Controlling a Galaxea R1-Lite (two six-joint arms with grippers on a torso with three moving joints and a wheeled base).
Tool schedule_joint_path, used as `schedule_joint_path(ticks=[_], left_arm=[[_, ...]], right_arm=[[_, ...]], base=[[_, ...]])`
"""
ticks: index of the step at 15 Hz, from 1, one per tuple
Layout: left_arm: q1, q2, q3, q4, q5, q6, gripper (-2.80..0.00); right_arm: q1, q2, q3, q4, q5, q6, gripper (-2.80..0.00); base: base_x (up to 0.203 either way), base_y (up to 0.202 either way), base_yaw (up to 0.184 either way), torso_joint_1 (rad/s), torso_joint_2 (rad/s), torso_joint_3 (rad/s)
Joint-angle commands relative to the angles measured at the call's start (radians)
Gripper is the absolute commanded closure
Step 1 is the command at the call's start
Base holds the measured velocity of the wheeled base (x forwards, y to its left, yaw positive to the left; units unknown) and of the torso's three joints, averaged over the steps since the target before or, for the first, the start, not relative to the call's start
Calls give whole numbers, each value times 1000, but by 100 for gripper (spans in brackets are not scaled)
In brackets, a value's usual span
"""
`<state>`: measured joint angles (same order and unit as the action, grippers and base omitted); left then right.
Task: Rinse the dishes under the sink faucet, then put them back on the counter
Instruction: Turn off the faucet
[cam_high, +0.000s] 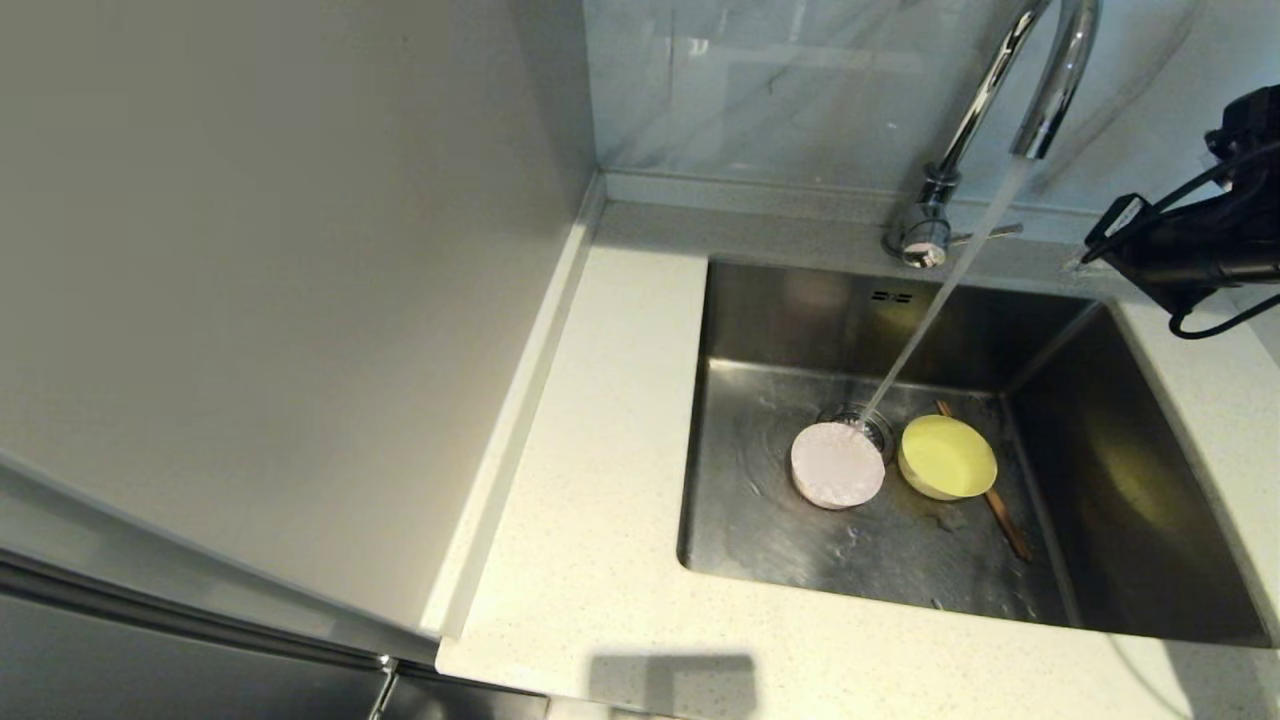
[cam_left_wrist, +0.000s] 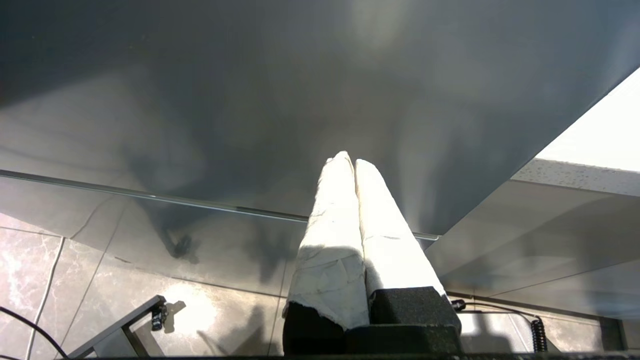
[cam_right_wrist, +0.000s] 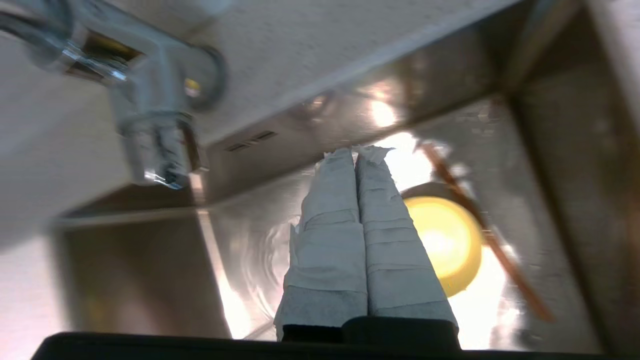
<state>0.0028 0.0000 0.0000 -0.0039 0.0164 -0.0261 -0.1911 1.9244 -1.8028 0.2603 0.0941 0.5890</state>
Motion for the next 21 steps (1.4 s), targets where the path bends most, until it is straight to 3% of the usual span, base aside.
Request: schedule_joint_path(ticks=[1, 9, 21], left_arm=[[0, -3, 0, -1, 0, 0, 0], [0, -3, 0, -1, 0, 0, 0], [0, -3, 0, -1, 0, 0, 0]], right_arm=[[-6, 16, -57, 37, 44, 20, 0], [24, 2, -102, 129, 202, 38, 0], [111, 67, -178, 98, 170, 35, 0]], base=[[0, 0, 0, 0, 0, 0], [0, 0, 0, 0, 0, 0], [0, 0, 0, 0, 0, 0]])
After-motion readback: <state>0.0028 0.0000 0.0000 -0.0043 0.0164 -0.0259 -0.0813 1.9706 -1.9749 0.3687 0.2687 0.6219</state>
